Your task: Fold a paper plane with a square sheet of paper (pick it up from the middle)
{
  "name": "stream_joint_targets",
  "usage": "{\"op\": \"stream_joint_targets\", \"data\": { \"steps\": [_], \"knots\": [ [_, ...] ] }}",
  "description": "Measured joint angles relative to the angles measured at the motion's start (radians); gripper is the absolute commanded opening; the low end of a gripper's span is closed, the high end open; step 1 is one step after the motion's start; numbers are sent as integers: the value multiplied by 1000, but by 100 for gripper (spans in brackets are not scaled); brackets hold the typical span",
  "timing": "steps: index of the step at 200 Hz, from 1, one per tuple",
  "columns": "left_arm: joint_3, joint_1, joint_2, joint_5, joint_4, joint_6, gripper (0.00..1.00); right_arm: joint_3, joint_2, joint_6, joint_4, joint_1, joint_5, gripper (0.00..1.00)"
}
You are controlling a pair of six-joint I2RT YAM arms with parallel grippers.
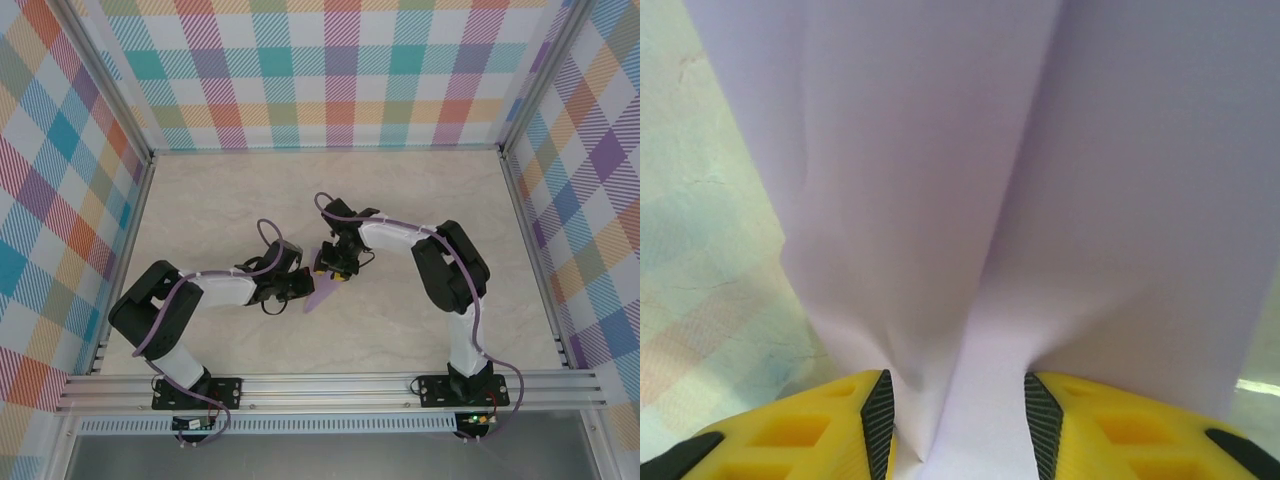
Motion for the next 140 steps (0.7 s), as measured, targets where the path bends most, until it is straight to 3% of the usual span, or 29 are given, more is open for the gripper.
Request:
{"op": "stream_joint_targets", "data": {
  "steps": [38,64,87,140],
  "knots": [
    [9,3,10,12,0,18,0,-22,-81,-38,3,-10,24,38],
    [13,5,16,19,0,29,0,-31,-148,-82,50,-16,-4,11],
    [16,7,16,23,-5,48,0,-34,-146,-118,109,-16,-65,1],
    [33,8,21,28,-34,82,0,-48,-62,-161,197,-16,-158,0]
  ]
}}
